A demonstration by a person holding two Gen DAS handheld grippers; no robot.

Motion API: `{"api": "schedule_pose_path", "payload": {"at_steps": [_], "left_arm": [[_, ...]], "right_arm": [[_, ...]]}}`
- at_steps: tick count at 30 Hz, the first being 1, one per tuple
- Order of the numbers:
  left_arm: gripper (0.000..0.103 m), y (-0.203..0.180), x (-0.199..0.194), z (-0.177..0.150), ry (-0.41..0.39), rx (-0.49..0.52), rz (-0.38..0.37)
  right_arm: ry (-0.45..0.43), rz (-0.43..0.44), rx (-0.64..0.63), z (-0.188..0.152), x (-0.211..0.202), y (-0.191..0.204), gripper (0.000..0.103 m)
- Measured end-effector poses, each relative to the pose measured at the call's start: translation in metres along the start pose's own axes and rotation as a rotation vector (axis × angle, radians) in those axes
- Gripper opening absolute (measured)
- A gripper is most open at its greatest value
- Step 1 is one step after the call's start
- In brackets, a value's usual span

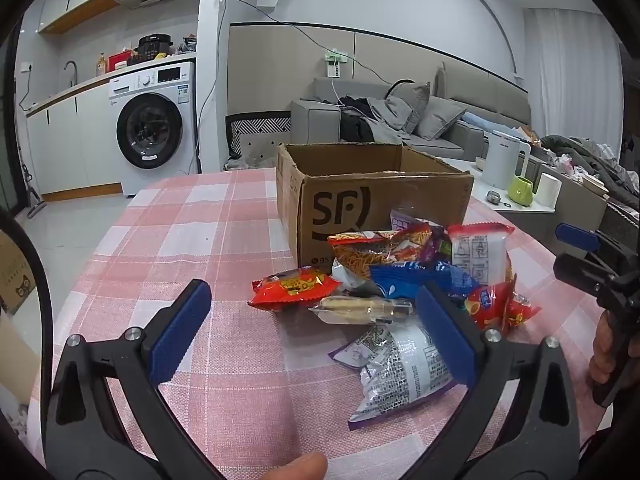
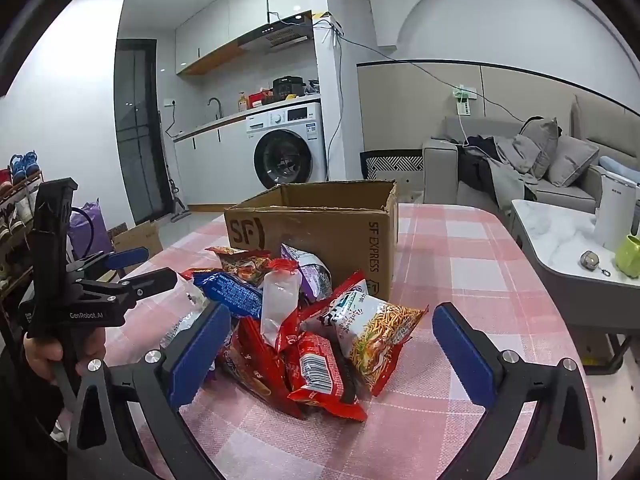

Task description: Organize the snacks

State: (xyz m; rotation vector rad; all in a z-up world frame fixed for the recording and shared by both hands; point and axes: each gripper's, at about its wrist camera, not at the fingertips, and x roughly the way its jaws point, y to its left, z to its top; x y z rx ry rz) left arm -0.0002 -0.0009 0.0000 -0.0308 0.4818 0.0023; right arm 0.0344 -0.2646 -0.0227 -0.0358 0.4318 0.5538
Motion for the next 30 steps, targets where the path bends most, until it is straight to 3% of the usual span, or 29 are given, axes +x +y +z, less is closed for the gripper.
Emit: {"api": "schedule_pose_path", "payload": {"at_steps": [30], "left_arm": [[0.102, 0.006, -0.001, -0.002, 0.001, -0.022, -0.015]], "right_arm": [[0.017, 0.001, 0.015, 0.000, 0.004, 0.000, 0.103]]}}
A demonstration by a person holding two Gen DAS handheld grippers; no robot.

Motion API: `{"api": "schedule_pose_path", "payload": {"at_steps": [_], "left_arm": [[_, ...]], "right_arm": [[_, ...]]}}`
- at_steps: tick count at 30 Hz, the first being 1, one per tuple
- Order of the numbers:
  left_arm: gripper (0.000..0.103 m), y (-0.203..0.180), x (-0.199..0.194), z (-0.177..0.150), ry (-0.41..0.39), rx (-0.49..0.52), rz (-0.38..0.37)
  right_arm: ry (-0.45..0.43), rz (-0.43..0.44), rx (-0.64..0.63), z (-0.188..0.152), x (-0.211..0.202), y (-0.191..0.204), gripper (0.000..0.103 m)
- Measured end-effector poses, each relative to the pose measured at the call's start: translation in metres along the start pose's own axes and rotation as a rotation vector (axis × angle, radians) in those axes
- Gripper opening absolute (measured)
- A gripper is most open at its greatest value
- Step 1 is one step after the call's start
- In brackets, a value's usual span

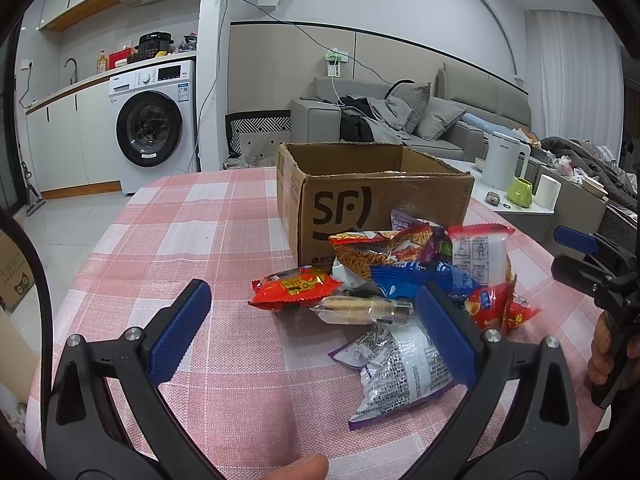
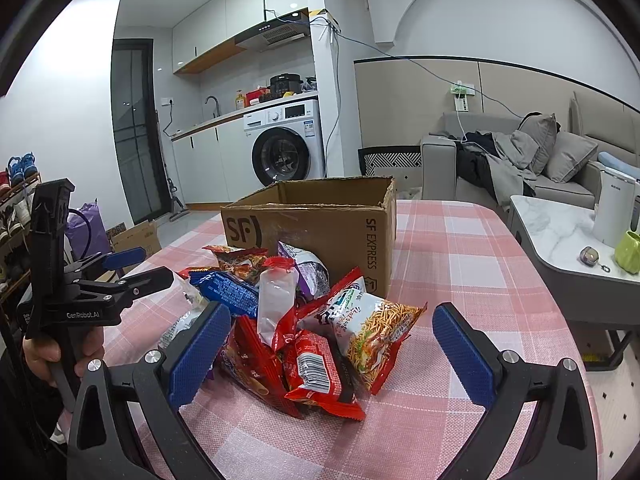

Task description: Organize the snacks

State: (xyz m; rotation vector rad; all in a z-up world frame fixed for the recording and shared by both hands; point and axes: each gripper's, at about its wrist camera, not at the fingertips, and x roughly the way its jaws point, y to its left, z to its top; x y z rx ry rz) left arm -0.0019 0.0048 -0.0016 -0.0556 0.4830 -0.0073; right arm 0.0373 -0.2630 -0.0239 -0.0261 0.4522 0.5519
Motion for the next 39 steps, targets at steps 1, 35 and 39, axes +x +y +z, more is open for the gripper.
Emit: {"api": "schedule_pose_path", "payload": {"at_steps": [1, 35, 39], "left_arm": [[0.102, 0.0001, 0.0000, 0.0000, 0.000, 0.000, 0.000], [0.102, -0.0009, 0.0023, -0.0006, 0.003, -0.002, 0.000], [0.102, -0.0009, 0.0044, -0.0020, 0.003, -0.002, 0.002]], "right_arm": [[0.001, 0.001, 0.000, 0.0001, 0.0005, 0.0002, 0.103], [0.009, 0.001, 0.005, -0.0034, 0.0003, -0.0036, 0.103], [0.015, -0.001, 0.009, -0.0038, 0.0004, -0.0041, 0.103]]}}
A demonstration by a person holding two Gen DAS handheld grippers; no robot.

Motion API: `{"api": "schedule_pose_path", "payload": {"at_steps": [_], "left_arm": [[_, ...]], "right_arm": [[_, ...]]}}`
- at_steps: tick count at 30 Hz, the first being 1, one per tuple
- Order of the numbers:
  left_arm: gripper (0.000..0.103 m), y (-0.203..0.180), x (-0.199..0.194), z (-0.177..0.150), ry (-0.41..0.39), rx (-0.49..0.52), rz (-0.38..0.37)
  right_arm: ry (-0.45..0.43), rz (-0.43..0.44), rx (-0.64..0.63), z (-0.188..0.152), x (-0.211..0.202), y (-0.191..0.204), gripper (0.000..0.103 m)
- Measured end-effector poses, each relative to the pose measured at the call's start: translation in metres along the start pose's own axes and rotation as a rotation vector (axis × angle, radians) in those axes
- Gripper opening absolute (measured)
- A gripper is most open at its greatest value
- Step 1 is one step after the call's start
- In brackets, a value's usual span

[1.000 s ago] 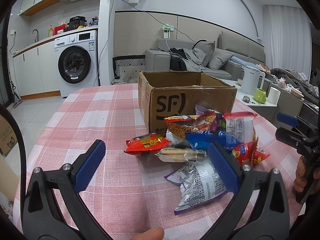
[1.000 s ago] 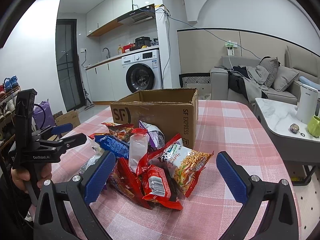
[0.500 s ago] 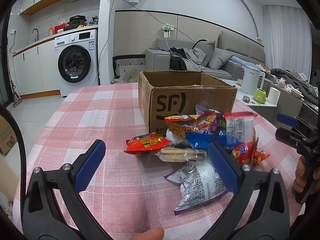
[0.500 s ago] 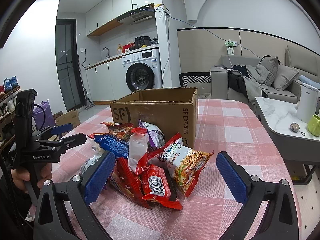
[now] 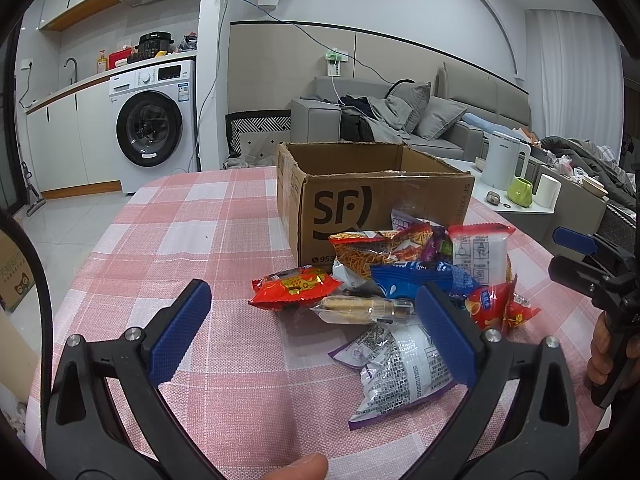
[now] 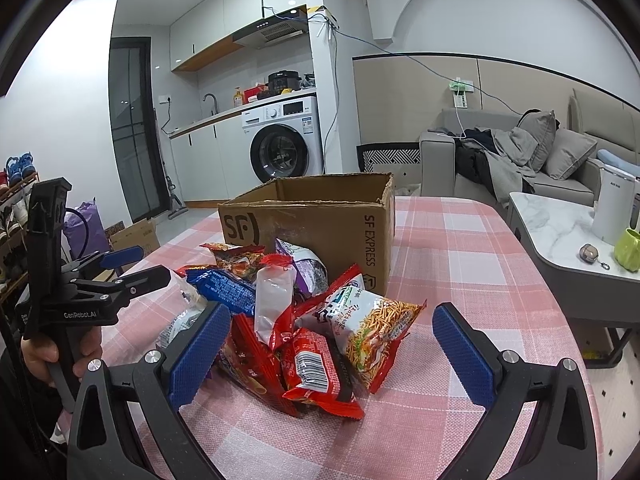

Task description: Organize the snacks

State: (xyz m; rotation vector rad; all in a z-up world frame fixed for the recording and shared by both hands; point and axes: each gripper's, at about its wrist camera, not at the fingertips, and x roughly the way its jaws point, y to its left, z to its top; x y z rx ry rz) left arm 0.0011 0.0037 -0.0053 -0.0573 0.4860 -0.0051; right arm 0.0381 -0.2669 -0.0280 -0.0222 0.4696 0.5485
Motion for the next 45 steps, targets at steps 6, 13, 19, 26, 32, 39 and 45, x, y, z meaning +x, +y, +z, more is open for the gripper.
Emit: {"api": "schedule_pose_path", "payload": {"at_steps": [6, 13, 19, 26, 32, 39, 45], "left_arm": [[0.102, -0.001, 0.000, 0.000, -0.001, 0.000, 0.003], [0.102, 0.000, 0.000, 0.000, -0.001, 0.000, 0.003], [0.102, 0.000, 0.004, -0.001, 0.033, 0.002, 0.002], [0.102, -0.003, 0.013, 0.000, 0.117, -0.013, -0.042], [0.102, -0.011, 0.023, -0.003, 0.189, -0.019, -0.102], [0.102, -0.019, 0.037, -0.006, 0.275, -0.049, -0.168], [0.102, -0.021, 0.059, -0.009, 0.347, -0.078, -0.191]], "right_arm": [[0.009, -0.015, 0.002, 0.001, 0.002, -0.001, 0.103], [0.036, -0.034, 0.017, 0.003, 0.008, -0.003, 0.103], [0.069, -0.039, 0.035, 0.003, 0.014, -0.008, 0.103], [0.131, -0.080, 0.048, 0.007, 0.023, -0.018, 0.103], [0.212, -0.130, 0.049, 0.007, 0.037, -0.029, 0.103], [0.260, -0.124, 0.045, 0.003, 0.051, -0.034, 0.103], [0.312, -0.116, 0.067, 0.002, 0.067, -0.040, 0.103]]}}
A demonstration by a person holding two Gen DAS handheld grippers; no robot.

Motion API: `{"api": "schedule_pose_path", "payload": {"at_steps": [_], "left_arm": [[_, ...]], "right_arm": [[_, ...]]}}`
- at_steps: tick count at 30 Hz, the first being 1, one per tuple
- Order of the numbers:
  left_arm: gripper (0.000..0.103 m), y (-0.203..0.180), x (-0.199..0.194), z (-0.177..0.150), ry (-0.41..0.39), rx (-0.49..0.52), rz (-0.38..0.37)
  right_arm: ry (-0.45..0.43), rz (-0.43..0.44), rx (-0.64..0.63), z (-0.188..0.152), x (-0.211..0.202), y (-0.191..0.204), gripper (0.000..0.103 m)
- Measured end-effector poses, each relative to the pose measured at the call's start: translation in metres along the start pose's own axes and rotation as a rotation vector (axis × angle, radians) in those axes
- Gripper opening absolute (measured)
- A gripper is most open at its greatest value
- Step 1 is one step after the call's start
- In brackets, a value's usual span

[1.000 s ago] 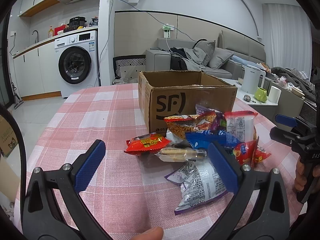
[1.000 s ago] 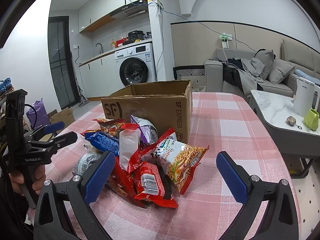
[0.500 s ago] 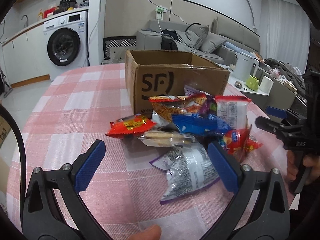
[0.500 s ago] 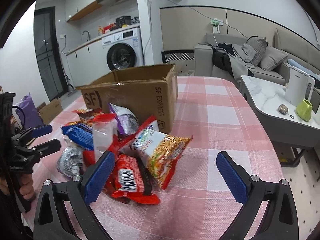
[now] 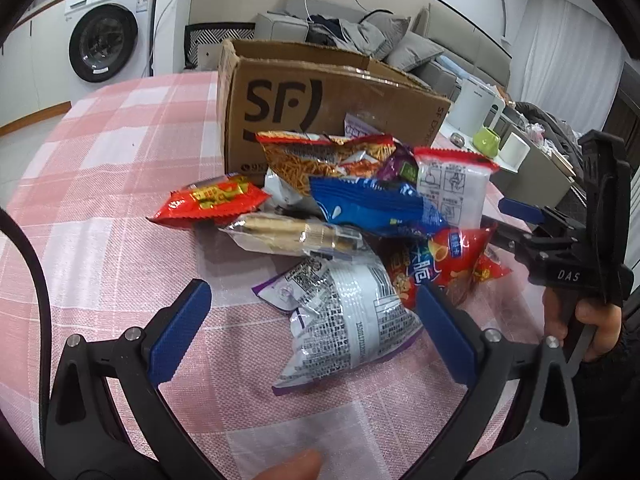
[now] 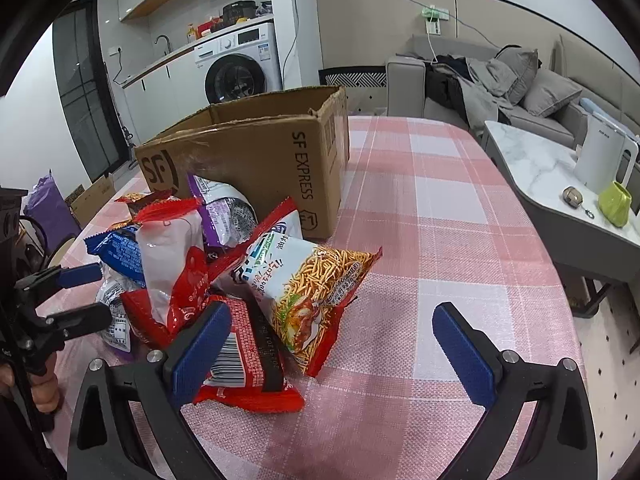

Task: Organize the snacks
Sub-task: 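Grasp the silver-and-white bag with the left tool while the right tool grasps the noodle snack bag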

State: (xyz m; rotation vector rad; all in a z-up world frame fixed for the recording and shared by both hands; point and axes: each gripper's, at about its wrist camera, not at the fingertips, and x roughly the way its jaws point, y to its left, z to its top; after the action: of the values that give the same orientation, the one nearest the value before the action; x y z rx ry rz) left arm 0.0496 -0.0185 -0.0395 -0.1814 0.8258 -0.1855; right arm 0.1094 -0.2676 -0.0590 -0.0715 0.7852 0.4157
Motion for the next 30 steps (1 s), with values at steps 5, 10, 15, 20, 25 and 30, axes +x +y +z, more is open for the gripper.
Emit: {"api": "schedule_pose_path", "payload": {"at_steps": [5, 10, 15, 20, 25, 30], "left_arm": [[0.101, -0.001, 0.015, 0.001, 0.025, -0.019, -0.011], [0.085, 0.006, 0.021, -0.001, 0.056, -0.035, -0.086], [0.066, 0.001, 0.027, 0.003, 0.065, -0.023, -0.133], [0.052, -0.003, 0.026, 0.004, 0.053, -0.019, -0.168], [0.047, -0.007, 0.023, 0.001, 0.037, -0.009, -0.159], [0.044, -0.008, 0.020, 0.003, 0.017, 0.002, -0.148]], "right_arm": [[0.019, 0.035, 0.024, 0.006, 0.011, -0.006, 0.102], [0.050, 0.069, 0.046, 0.013, 0.026, -0.010, 0.102], [0.077, 0.134, 0.088, 0.017, 0.039, -0.016, 0.098], [0.087, 0.208, 0.114, 0.023, 0.047, -0.018, 0.078], [0.073, 0.224, 0.107, 0.024, 0.046, -0.015, 0.060], [0.038, 0.199, 0.096, 0.012, 0.035, -0.014, 0.044]]}}
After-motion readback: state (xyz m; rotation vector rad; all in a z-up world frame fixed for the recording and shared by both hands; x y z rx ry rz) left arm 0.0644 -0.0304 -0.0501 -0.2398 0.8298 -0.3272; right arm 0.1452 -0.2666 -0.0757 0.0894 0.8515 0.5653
